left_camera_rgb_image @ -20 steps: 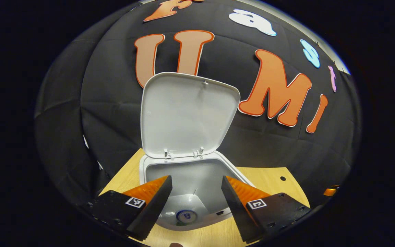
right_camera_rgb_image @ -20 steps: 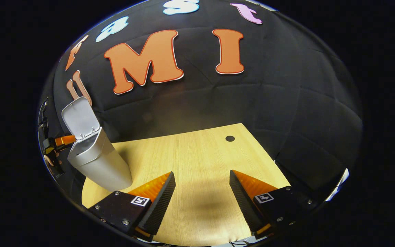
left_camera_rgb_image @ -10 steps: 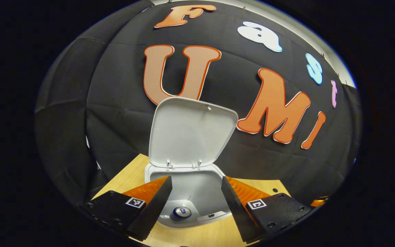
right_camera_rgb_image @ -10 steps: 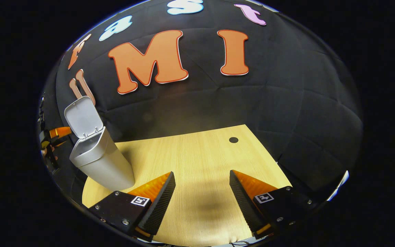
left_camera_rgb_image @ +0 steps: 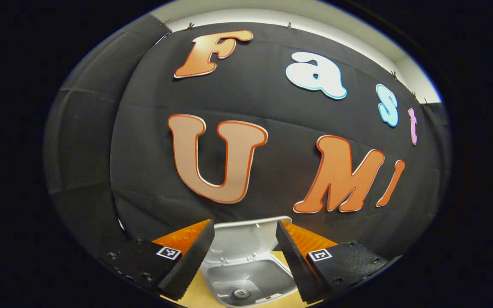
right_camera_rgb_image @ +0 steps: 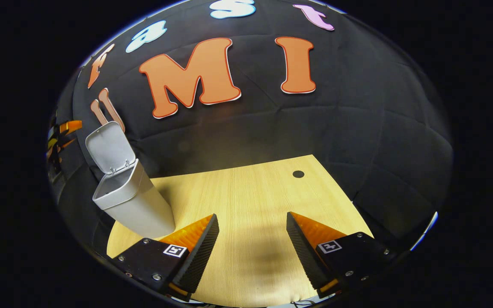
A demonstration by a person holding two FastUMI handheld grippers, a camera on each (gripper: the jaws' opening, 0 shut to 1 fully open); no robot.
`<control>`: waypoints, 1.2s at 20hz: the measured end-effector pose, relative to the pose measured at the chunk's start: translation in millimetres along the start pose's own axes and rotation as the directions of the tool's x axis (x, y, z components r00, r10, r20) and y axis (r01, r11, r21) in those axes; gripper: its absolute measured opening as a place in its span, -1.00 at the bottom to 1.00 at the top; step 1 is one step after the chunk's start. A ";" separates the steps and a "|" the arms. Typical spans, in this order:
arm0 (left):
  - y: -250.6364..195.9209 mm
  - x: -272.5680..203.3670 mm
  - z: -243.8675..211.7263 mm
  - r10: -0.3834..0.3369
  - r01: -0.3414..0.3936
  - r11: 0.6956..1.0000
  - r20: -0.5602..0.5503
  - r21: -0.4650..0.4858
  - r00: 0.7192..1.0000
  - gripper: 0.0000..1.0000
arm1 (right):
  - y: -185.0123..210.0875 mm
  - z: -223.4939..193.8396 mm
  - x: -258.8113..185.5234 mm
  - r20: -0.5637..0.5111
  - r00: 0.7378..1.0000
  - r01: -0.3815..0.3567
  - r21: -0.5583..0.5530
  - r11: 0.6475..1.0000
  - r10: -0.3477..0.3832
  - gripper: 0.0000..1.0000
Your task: Press the lid of the desktop garbage bin to open it, pick up the crumpled paper on the desktop and throw it into the bin, then pick up the pop can on the desktop and drop it into the bin, and finally close the garbage bin lid.
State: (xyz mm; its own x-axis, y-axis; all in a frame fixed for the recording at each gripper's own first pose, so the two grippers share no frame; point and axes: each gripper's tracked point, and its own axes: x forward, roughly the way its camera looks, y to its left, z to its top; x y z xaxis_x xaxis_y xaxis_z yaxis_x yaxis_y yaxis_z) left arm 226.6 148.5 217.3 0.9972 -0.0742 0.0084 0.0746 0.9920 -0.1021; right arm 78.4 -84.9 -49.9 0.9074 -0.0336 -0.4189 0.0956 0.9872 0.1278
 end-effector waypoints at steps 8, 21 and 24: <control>4.3 70.6 -0.2 0.007 0.001 0.998 -0.130 0.059 0.992 0.83 | -3.8 -1.9 4.0 -0.012 1.000 0.004 0.010 1.000 -0.004 0.90; 6.9 82.2 -52.3 -0.034 0.075 0.983 -0.231 0.169 0.972 0.90 | 2.5 -10.5 16.8 -0.063 0.998 -0.026 0.052 0.998 0.030 0.89; -2.1 71.1 -60.8 -0.100 0.128 0.987 -0.247 0.100 0.964 0.85 | 6.6 -11.1 17.1 -0.068 0.997 -0.037 0.044 0.998 0.039 0.90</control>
State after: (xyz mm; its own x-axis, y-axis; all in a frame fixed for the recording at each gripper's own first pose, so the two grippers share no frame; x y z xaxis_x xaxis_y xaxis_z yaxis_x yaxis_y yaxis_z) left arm 297.4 135.0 157.6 0.9538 -0.1960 -0.2278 0.2013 0.9795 -0.0001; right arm 89.9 -77.2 -66.2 0.8808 0.0160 -0.4733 0.0802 0.9800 0.1823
